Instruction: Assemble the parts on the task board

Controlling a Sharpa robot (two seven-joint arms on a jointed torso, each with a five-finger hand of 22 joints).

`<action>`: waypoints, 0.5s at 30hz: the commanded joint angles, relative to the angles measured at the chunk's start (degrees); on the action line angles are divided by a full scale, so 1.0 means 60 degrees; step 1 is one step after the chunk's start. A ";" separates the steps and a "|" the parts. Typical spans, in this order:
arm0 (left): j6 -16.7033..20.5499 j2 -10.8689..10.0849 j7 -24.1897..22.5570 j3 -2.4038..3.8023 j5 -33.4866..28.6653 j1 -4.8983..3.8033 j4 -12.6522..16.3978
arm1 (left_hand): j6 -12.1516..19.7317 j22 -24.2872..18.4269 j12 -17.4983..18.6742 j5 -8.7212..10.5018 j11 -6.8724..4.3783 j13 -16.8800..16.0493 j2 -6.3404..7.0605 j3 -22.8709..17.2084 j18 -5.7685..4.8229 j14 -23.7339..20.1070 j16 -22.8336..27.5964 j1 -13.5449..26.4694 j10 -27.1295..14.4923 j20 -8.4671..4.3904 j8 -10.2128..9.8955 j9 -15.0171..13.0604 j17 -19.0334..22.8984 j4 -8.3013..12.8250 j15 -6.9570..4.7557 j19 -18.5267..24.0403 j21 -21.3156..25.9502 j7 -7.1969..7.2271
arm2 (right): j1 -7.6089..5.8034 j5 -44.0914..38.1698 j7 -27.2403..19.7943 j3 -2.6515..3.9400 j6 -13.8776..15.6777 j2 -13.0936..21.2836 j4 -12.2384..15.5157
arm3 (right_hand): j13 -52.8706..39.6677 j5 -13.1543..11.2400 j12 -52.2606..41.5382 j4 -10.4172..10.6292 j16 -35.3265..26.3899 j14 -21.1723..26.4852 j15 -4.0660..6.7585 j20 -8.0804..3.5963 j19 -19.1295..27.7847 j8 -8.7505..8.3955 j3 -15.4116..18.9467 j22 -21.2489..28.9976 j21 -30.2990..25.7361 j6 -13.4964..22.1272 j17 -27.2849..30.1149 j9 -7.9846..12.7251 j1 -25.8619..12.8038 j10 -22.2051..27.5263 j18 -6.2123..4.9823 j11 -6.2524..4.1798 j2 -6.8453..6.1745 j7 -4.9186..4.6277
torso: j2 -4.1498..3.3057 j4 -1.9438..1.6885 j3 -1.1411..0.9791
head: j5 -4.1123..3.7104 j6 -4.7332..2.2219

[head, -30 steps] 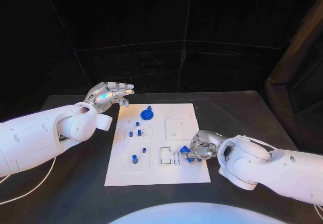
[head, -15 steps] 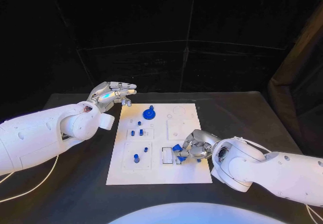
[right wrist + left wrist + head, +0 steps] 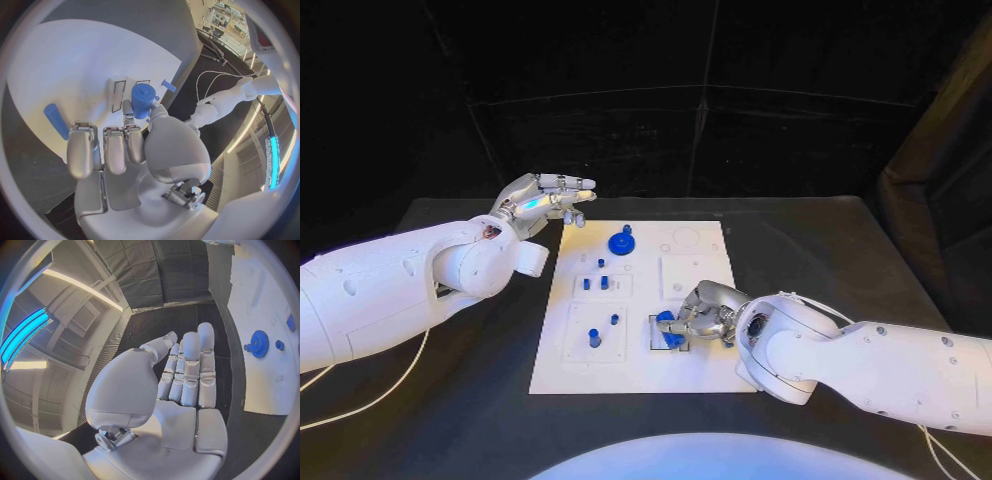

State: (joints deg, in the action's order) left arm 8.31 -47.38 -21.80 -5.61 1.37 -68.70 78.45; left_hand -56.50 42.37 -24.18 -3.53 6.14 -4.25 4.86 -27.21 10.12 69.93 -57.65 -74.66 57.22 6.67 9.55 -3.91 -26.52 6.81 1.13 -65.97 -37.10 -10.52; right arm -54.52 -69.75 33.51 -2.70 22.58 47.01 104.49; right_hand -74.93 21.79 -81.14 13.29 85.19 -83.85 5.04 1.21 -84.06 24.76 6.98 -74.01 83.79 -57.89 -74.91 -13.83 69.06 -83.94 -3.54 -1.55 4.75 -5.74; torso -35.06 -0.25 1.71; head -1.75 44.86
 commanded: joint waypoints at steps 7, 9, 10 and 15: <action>-0.0117 -0.0014 -0.0008 0.0006 -0.0020 -0.0016 0.0045 | 0.0071 -0.0011 -0.0057 0.0046 0.0007 0.0013 -0.0046 0.0039 0.0055 -0.0088 0.0048 0.0078 -0.0052 0.0024 0.0012 0.0008 0.0011 0.0029 0.0002 0.0067 0.0051 0.0015 | -0.0020 -0.0312 0.0496 0.0007 -0.0362 -0.0217 -0.0168 | -0.0848 -0.0036 0.0133 0.0355 -0.0050 -0.0712 0.0089 -0.0080 -0.0028 -0.0063 0.0416 0.0009 0.0035 -0.0690 -0.0877 -0.0185 -0.0573 -0.0214 0.0081 -0.0064 -0.0354 0.0575 | 0.0005 0.0025 -0.0018 | 0.0050 0.0057; -0.0116 -0.0017 -0.0005 0.0006 -0.0020 -0.0017 0.0048 | 0.0071 -0.0011 -0.0057 0.0046 0.0007 0.0013 -0.0046 0.0039 0.0055 -0.0088 0.0048 0.0078 -0.0052 0.0024 0.0012 0.0008 0.0011 0.0029 0.0002 0.0067 0.0051 0.0015 | -0.0021 -0.0371 0.0532 0.0007 -0.0324 -0.0258 -0.0184 | -0.0802 -0.0783 0.0204 0.0506 -0.0094 -0.0696 0.0083 -0.0082 -0.0015 -0.0110 0.0665 0.0038 0.0017 -0.0669 -0.0807 -0.0228 -0.0848 -0.0186 0.0077 -0.0056 -0.0456 0.0565 | 0.0001 0.0024 -0.0019 | 0.0048 0.0061; -0.0116 -0.0018 -0.0004 0.0006 -0.0020 -0.0017 0.0049 | 0.0071 -0.0011 -0.0057 0.0046 0.0007 0.0013 -0.0046 0.0039 0.0055 -0.0088 0.0048 0.0078 -0.0052 0.0024 0.0012 0.0008 0.0011 0.0029 0.0002 0.0067 0.0051 0.0015 | -0.0021 -0.0396 0.0545 0.0007 -0.0289 -0.0275 -0.0192 | -0.0719 -0.1316 0.0305 0.0531 -0.0141 -0.0677 0.0074 -0.0079 0.0002 -0.0157 0.0824 0.0073 -0.0002 -0.0613 -0.0728 -0.0242 -0.1045 -0.0136 0.0071 -0.0040 -0.0509 0.0543 | 0.0002 0.0024 -0.0018 | 0.0036 0.0057; -0.0113 -0.0026 0.0002 0.0006 -0.0020 -0.0017 0.0051 | 0.0071 -0.0011 -0.0057 0.0046 0.0007 0.0013 -0.0046 0.0039 0.0055 -0.0088 0.0048 0.0078 -0.0052 0.0024 0.0012 0.0008 0.0011 0.0029 0.0002 0.0067 0.0051 0.0015 | -0.0022 -0.0617 0.0496 0.0007 -0.0166 -0.0331 -0.0205 | 0.0158 -0.2712 0.1339 0.0594 -0.0445 -0.0574 -0.0107 0.0074 0.0178 -0.0554 0.1109 0.0429 -0.0186 -0.0073 -0.0270 -0.0243 -0.1926 0.0422 0.0006 0.0180 -0.1329 0.0303 | 0.0012 0.0027 -0.0017 | 0.0041 0.0071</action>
State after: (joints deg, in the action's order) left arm 8.29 -47.50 -21.70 -5.61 1.37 -68.72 78.64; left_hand -56.50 42.37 -24.18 -3.53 6.14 -4.26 4.86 -27.21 10.12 69.93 -57.68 -74.66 57.22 6.68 9.55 -3.91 -26.52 6.81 1.13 -65.97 -37.10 -10.52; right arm -54.57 -71.65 36.09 -2.69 21.35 45.09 103.20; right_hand -74.18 5.98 -73.51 16.75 82.65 -83.94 4.70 1.63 -83.19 21.60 13.72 -71.60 82.91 -58.65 -74.90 -15.34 57.78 -81.76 -3.54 -0.42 -2.42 -3.90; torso -35.05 -0.12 1.62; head -1.51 45.25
